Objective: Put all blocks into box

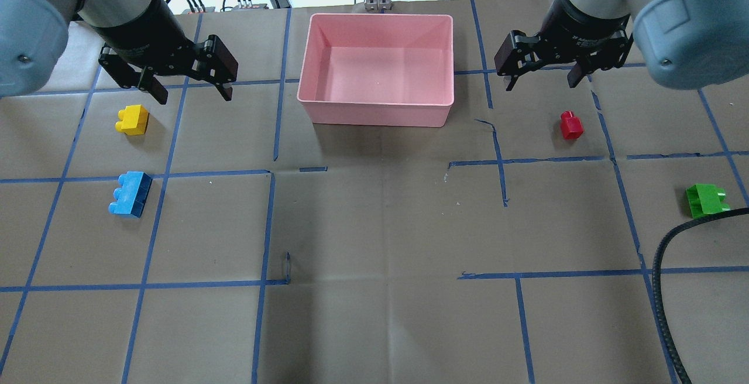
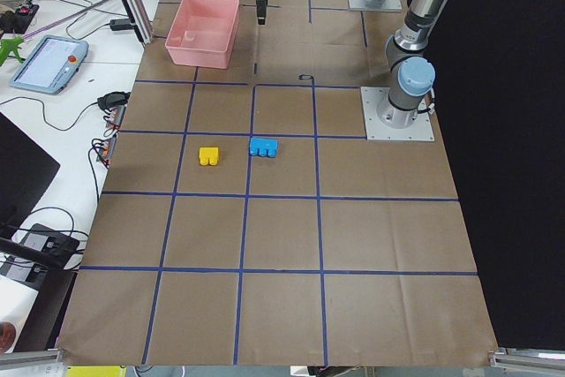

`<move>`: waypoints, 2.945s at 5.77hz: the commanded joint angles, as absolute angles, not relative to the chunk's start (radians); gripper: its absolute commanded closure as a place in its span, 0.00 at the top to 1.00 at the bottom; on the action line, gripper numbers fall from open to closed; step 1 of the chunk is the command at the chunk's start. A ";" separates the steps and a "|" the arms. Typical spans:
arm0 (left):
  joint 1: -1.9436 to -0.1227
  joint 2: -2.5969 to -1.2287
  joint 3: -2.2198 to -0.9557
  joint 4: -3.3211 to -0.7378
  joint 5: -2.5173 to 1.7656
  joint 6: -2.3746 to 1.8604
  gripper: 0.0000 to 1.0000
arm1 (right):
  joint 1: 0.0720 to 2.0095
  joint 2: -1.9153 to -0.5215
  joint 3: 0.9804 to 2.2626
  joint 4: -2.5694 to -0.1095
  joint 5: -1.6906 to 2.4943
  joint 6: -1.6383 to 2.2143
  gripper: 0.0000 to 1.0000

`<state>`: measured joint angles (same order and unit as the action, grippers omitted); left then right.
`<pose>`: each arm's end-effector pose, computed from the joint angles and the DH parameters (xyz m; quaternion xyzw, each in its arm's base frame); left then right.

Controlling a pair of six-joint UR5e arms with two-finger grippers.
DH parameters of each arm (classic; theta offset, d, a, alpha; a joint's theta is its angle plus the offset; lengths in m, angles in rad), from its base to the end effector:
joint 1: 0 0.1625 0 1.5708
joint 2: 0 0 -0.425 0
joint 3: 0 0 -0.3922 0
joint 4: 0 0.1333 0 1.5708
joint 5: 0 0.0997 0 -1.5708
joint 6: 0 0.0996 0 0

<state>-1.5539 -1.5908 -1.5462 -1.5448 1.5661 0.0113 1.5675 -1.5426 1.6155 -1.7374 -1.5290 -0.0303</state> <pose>-0.1252 -0.5056 0.4927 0.0028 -0.9999 0.0153 0.0021 0.1358 -0.5122 0.4690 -0.0145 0.9986 -0.0472 0.0201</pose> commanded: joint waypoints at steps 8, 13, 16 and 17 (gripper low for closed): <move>-1.539 -1.582 -1.555 -1.537 1.575 0.014 1.00 | 1.566 -1.532 1.635 -1.717 -1.532 -0.035 1.00; -1.044 -1.591 -1.621 -1.536 1.574 0.609 1.00 | 1.404 -1.554 1.706 -1.749 -1.637 -0.263 0.99; -0.943 -1.679 -1.709 -1.396 1.562 0.762 1.00 | 1.174 -1.562 1.720 -1.766 -1.632 -0.585 0.95; -0.946 -1.698 -1.777 -1.293 1.562 0.743 1.00 | 1.107 -1.560 1.730 -1.767 -1.611 -0.673 0.95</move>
<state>-0.9469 -1.6759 -1.7227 -1.3756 1.5633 0.7526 1.1782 -1.5604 1.7208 -1.7663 -1.6258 -0.5834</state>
